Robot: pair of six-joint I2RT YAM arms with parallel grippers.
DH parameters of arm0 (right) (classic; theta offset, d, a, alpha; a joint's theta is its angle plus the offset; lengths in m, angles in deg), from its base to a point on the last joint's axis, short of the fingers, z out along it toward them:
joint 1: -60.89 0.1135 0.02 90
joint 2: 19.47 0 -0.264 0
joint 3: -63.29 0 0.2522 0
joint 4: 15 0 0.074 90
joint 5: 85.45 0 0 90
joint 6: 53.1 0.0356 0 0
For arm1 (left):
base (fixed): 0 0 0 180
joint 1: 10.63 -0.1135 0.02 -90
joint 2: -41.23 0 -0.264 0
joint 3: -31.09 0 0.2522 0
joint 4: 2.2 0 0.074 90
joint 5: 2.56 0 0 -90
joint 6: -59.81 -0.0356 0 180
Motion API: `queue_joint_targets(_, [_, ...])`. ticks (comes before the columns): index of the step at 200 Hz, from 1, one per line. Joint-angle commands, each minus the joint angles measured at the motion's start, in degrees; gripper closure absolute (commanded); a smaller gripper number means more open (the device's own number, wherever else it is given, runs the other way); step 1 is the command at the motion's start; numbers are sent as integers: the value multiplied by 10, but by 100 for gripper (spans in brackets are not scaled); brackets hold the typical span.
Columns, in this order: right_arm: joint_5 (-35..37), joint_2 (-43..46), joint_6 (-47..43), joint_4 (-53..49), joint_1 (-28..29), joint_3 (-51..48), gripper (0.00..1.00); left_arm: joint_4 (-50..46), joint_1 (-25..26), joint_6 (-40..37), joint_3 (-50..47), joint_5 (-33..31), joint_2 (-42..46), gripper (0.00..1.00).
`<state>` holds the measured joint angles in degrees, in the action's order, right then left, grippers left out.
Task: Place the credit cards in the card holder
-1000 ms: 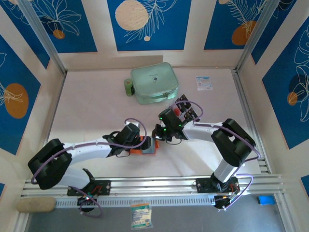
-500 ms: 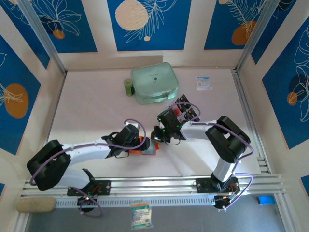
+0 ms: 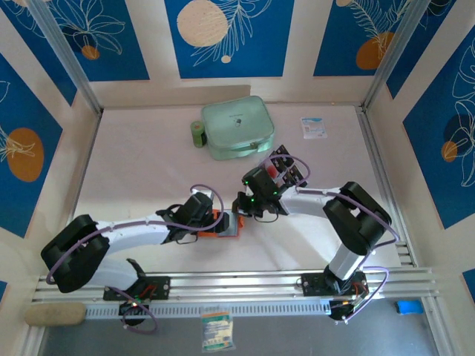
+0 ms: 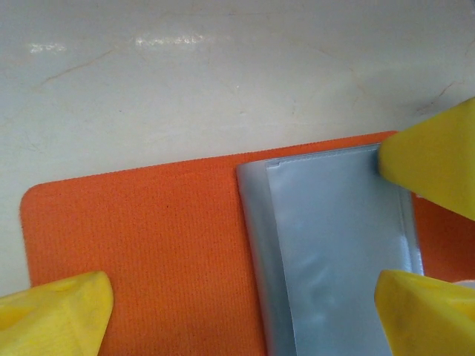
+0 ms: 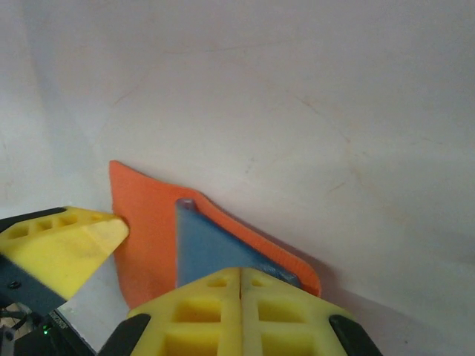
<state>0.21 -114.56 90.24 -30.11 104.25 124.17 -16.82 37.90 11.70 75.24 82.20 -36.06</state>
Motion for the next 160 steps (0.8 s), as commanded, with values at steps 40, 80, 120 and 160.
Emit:
queue_joint_targets(40, [5,-4,-8,-17,13,-6,100,2,-3,1,-6,-11,7,9])
queue_joint_targets(80, [-10,-35,6,13,13,-15,100,2,-3,-2,-7,-10,10,9])
queue_joint_targets(120, [-43,-64,21,50,12,-10,100,2,-2,-8,-13,-11,5,9])
queue_joint_targets(160, [-43,-63,26,51,11,-11,100,2,-2,-16,-22,-16,-5,15])
